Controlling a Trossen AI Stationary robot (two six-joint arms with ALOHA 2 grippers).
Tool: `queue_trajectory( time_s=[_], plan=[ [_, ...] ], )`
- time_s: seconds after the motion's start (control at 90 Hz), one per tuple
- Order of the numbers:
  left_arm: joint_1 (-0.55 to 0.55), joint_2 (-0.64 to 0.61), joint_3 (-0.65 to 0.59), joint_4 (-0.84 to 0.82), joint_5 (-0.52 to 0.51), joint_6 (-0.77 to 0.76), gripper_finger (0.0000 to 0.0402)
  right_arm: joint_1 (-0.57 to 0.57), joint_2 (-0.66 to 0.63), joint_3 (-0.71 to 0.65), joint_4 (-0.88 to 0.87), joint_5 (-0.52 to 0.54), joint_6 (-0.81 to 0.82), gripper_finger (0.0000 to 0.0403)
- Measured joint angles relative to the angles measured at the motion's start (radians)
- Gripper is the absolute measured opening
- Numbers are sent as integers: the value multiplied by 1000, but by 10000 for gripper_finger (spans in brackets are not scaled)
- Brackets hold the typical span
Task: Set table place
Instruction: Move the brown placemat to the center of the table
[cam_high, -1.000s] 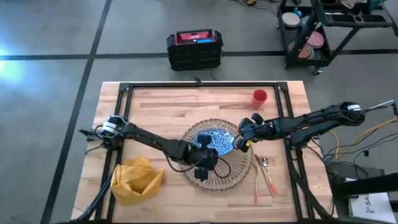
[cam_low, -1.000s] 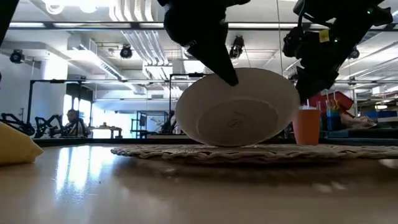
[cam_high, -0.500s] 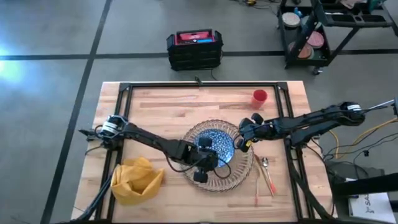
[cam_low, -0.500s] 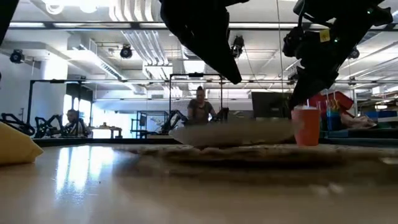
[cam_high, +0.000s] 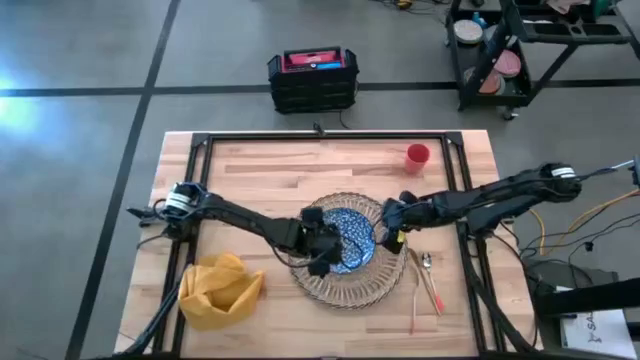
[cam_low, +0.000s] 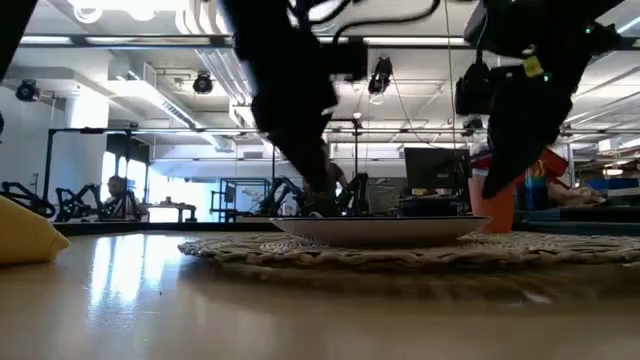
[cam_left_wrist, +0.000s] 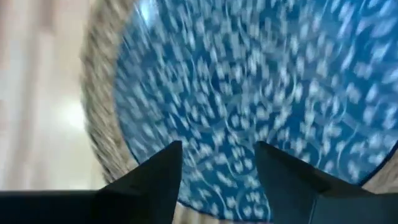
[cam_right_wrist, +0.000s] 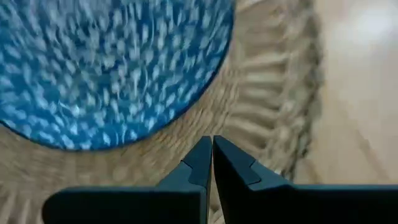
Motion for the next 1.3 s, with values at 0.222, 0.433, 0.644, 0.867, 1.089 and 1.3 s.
queue_trajectory(
  time_s=[0.222,0.433,0.644,0.867,1.089,1.3],
  plan=[
    [34,-2,-111,120,54,-22,145,-34,180,4,32,-1,-8,0],
    [71,-39,-150,119,46,64,125,-110,279,64,73,-12,-116,0],
    [130,-144,-202,132,-42,109,116,-276,325,207,159,39,-312,0],
    [169,-262,-290,285,-22,87,121,-429,443,328,139,23,-413,0],
    [148,-310,-303,378,42,57,115,-416,437,338,100,10,-428,0],
    [117,-258,-296,392,81,14,96,-321,298,329,-140,7,-367,0]
  ],
)
